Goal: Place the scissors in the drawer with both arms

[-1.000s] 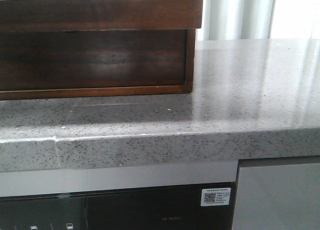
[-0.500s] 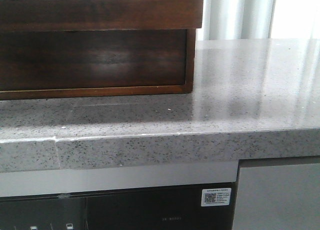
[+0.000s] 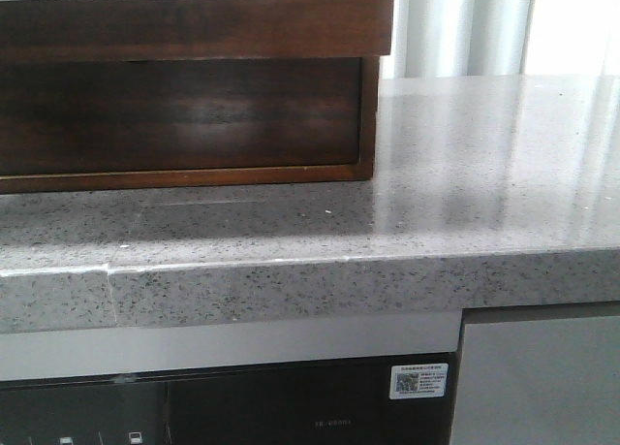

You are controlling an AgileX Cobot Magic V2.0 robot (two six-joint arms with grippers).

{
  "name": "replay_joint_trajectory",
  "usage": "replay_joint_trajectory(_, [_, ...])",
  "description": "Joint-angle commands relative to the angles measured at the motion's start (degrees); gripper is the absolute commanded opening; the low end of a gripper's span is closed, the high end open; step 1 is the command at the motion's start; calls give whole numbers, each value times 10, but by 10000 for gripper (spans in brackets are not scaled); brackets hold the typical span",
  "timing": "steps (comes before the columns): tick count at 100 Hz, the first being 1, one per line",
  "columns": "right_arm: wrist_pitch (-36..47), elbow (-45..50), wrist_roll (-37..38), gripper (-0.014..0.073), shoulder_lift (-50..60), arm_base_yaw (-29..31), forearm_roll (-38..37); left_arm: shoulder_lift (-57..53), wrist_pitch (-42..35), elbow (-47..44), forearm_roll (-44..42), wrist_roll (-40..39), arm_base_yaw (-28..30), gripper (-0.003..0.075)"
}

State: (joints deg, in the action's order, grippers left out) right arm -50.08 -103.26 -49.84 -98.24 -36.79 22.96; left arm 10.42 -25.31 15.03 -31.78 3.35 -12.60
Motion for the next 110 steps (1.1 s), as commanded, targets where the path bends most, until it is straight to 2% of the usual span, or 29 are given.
replay_joint_trajectory(1, [30, -19, -6, 308, 40, 1, 11, 6, -30, 17, 18, -8, -4, 334])
replay_joint_trajectory(9, [22, -19, -6, 293, 57, 1, 11, 4, -30, 18, 18, -8, -4, 334])
replay_joint_trajectory(13, [15, -19, -5, 253, 67, 1, 11, -1, -31, 19, 18, -9, -4, 334])
replay_joint_trajectory(24, [-7, -19, -4, 60, 101, 1, 11, -28, -22, 20, 18, -24, -4, 322])
replay_joint_trajectory(31, [-21, -19, -3, -74, 127, 1, 11, -53, 1, 20, 19, -57, -4, 273])
replay_joint_trajectory(47, [-22, -17, 38, -53, 179, 1, 11, -120, 77, 20, 19, -67, -4, 101])
replay_joint_trajectory(59, [-13, 2, 40, -53, 227, 1, 13, -123, 96, 25, 31, -72, -4, -22])
replay_joint_trajectory(70, [7, 38, 40, -53, 275, 1, 19, -126, 107, 25, 51, -94, -4, -19])
replay_joint_trajectory(84, [65, 129, 40, -53, 353, 1, 19, -126, 153, 25, 83, -142, -4, -19])
replay_joint_trajectory(101, [186, 302, 40, -53, 477, 1, 19, -126, 224, 24, 121, -144, -4, -19])
replay_joint_trajectory(110, [251, 404, 40, -53, 545, 1, 15, -126, 225, 17, 146, -144, -4, -19])
